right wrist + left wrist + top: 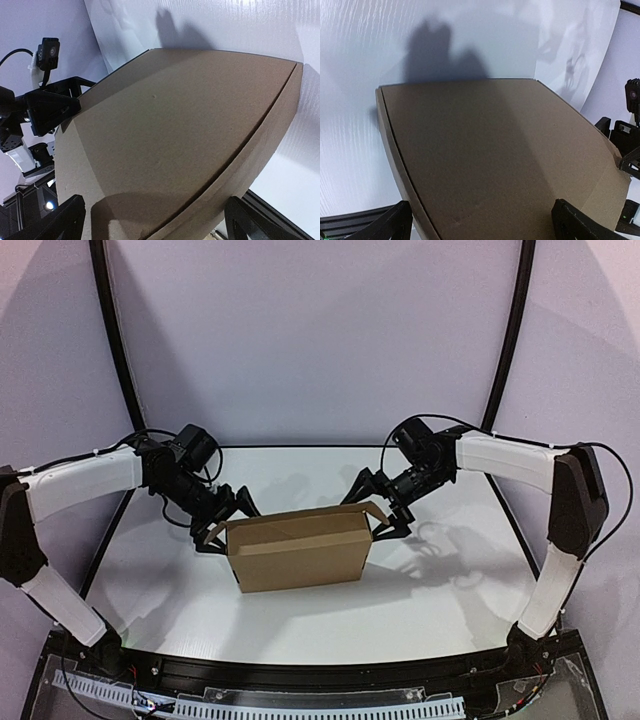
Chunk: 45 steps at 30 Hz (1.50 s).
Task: Fold the paper box
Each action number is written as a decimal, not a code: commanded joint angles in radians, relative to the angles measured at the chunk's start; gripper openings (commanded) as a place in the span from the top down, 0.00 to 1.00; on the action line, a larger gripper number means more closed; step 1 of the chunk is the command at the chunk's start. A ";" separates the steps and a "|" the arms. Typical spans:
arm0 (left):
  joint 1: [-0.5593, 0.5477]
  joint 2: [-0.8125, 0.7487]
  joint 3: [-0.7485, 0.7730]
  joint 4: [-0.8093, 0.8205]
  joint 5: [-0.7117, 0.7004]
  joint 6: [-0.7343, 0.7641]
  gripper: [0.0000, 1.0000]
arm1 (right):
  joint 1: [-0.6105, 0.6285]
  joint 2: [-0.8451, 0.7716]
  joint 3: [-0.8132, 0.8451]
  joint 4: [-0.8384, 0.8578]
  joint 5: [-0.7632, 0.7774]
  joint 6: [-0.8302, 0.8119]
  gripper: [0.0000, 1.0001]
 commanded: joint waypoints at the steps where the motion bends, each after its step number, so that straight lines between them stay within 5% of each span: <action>1: -0.017 -0.007 -0.005 0.042 -0.071 0.084 0.01 | 0.009 0.006 0.006 0.023 0.039 -0.047 0.02; 21: 0.002 0.018 0.116 -0.072 -0.330 0.245 0.01 | -0.079 -0.049 0.114 0.028 0.371 -0.221 0.02; 28: 0.002 0.000 0.183 -0.133 -0.568 0.303 0.01 | -0.099 -0.226 -0.014 0.278 0.544 -0.409 0.02; 33: 0.002 -0.044 0.218 -0.182 -0.739 0.319 0.01 | -0.101 -0.363 -0.102 0.433 0.439 -0.667 0.02; 38: 0.002 -0.091 0.307 -0.286 -0.885 0.381 0.01 | -0.080 -0.374 -0.004 0.192 0.340 -0.991 0.05; 40: 0.002 -0.125 0.346 -0.333 -0.925 0.423 0.01 | -0.045 -0.357 0.050 0.078 0.413 -1.059 0.05; 43: 0.002 -0.195 0.360 -0.369 -0.873 0.492 0.01 | 0.012 -0.330 0.101 -0.013 0.515 -1.132 0.05; 45: 0.002 -0.276 0.310 -0.382 -0.702 0.597 0.01 | 0.052 -0.303 0.147 -0.084 0.584 -1.162 0.06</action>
